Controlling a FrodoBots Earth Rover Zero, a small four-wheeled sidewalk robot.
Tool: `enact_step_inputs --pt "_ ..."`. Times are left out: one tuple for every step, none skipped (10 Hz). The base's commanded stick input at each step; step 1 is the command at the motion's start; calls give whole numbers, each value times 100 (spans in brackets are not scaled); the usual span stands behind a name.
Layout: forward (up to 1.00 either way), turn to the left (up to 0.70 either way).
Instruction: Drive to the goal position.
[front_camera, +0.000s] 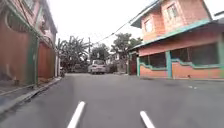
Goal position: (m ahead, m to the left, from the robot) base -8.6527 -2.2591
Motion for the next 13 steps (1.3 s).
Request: enact_step_inputs --pt "0 -85" --pt "0 -85" --pt "0 -85" --pt "0 -85" --pt "0 -85" --pt "0 -85" --pt "0 -85" --pt "0 -85" --pt "0 -85" --pt "0 -85" --pt "0 -85" --pt "0 -85" --pt "0 -85"
